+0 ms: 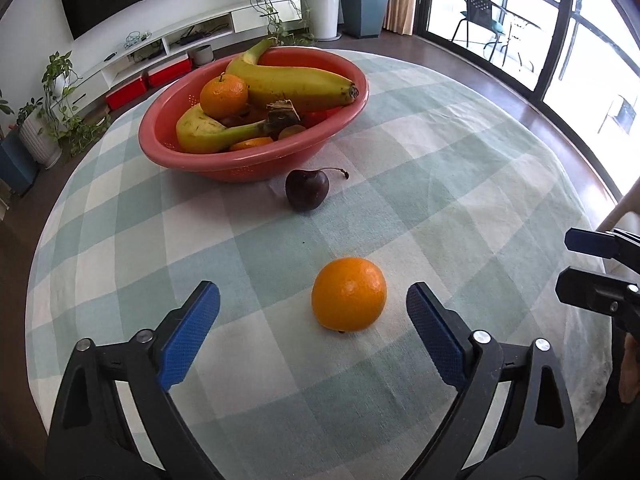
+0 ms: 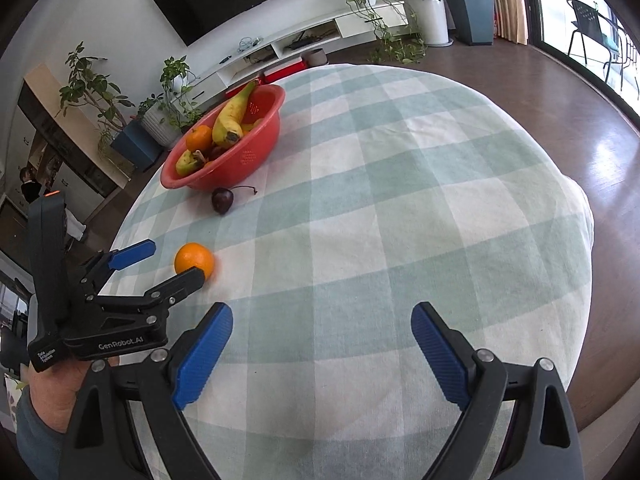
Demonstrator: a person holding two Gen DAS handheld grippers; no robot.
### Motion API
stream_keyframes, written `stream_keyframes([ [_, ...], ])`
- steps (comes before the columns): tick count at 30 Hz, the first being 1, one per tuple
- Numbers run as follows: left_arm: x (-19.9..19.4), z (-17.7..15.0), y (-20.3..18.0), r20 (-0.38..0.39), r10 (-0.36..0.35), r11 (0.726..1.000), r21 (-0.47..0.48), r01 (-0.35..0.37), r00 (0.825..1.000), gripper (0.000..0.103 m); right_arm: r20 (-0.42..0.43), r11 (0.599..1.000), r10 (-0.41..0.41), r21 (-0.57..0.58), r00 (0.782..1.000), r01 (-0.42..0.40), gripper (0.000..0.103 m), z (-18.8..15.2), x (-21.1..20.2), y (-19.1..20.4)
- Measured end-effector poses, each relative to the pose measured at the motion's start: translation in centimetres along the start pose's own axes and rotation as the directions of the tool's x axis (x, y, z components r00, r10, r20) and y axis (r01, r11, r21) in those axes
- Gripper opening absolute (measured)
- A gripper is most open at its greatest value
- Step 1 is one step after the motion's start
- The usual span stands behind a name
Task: Organize fruits
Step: 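Grasp the second orange with the left gripper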
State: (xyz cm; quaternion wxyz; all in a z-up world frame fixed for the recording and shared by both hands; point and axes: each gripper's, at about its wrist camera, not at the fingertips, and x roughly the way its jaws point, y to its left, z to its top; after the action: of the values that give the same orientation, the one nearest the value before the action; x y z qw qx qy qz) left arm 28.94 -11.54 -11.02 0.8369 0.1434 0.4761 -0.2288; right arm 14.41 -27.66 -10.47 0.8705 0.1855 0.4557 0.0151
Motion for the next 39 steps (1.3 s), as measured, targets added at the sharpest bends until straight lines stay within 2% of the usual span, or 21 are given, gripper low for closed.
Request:
stream_keyframes([
  [2,0.5,0.2,0.1,-0.014,0.001,1.000,-0.002,-0.001,1.000,0.079,0.000,1.000,0.003,-0.016,1.000,-0.003,0.092,-0.1,0.1,0.4],
  [7,1.5,0.3,0.0,-0.042,0.001,1.000,0.002,-0.001,0.999,0.078,-0.004,1.000,0.009,-0.016,1.000,-0.009,0.092,-0.1,0.3,0.4],
  [11,1.9,0.2,0.2,-0.048,-0.010,1.000,-0.004,0.010,0.999,0.060,-0.005,1.000,0.006,-0.015,1.000,-0.006,0.091,-0.1,0.5,0.3],
  [16,2.1,0.3,0.3,-0.045,-0.023,1.000,-0.003,0.023,0.999,0.051,-0.008,1.000,0.008,-0.022,1.000,-0.008,0.090,-0.3,0.5,0.5],
  [24,2.3,0.4,0.5,-0.035,-0.030,0.999,-0.013,0.030,0.999,0.050,-0.011,1.000,0.008,-0.029,1.000,-0.009,0.089,-0.4,0.5,0.6],
  [26,2.2,0.3,0.5,-0.030,-0.040,0.999,-0.012,0.039,0.999,0.038,-0.013,0.999,0.008,-0.032,1.000,-0.009,0.088,-0.4,0.6,0.7],
  [28,2.0,0.3,0.6,-0.022,-0.040,0.999,-0.017,0.039,0.999,0.036,-0.015,0.999,0.008,-0.034,1.000,-0.008,0.087,-0.4,0.7,0.8],
  [37,1.0,-0.8,1.5,0.000,-0.054,0.998,-0.028,0.054,0.999,0.036,-0.013,0.999,-0.005,-0.053,1.000,0.004,0.086,-0.1,0.9,1.6],
  [39,0.4,-1.3,1.9,0.004,-0.056,0.998,-0.034,0.056,0.998,0.036,-0.007,0.998,-0.004,-0.070,1.000,0.004,0.083,0.3,1.2,2.3],
])
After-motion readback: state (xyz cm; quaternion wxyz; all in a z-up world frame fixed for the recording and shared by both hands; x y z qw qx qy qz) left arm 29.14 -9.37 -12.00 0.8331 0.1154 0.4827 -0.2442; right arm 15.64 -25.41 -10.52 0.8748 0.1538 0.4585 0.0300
